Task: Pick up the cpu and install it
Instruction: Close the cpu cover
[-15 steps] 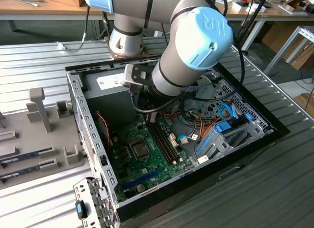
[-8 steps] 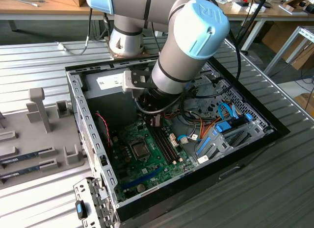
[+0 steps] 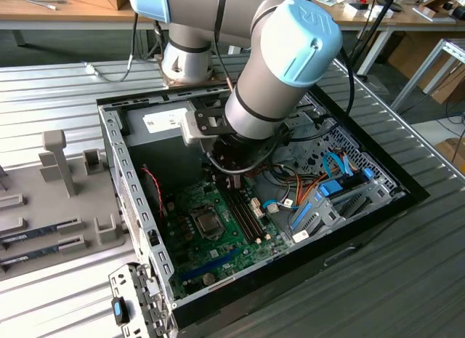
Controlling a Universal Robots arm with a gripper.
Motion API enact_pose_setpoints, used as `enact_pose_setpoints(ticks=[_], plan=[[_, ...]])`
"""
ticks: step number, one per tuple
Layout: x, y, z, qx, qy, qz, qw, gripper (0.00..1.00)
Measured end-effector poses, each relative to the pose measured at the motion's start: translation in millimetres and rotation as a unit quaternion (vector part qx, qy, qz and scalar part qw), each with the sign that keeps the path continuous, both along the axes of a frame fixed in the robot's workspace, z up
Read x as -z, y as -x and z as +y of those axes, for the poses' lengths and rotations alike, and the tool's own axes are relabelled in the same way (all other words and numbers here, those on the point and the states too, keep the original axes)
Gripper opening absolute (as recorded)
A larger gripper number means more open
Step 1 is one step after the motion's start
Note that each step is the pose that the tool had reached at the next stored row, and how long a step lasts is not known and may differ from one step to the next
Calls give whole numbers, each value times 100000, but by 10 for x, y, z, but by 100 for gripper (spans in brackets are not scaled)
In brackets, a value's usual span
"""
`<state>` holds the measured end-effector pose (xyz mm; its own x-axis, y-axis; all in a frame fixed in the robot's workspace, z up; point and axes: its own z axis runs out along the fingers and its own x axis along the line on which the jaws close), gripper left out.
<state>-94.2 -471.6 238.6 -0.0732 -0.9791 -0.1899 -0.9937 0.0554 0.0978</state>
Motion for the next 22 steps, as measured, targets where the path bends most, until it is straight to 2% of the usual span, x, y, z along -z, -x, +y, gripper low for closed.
enact_pose_setpoints(ticks=[5, 12, 13, 14, 15, 17, 19, 20, 21, 22], plan=[[-5, -3, 0, -1446, 6, 14, 99990, 11], [-5, -3, 0, -1632, 6, 18, 99987, 11], [-12, -3, -2, -4651, 257, 19, 99891, 11], [-11, -4, -2, -5117, 439, 27, 99868, 11], [-9, -52, -22, -5241, 484, 147, 99861, 11], [-8, -116, -34, -5241, 479, 323, 99861, 11], [-9, -153, -60, -5244, 475, 448, 99860, 11], [-8, -153, -75, -5282, 612, 462, 99857, 11], [-9, -154, -77, -5307, 1393, 506, 99848, 11], [-9, -154, -80, -5342, 2456, 561, 99825, 11]])
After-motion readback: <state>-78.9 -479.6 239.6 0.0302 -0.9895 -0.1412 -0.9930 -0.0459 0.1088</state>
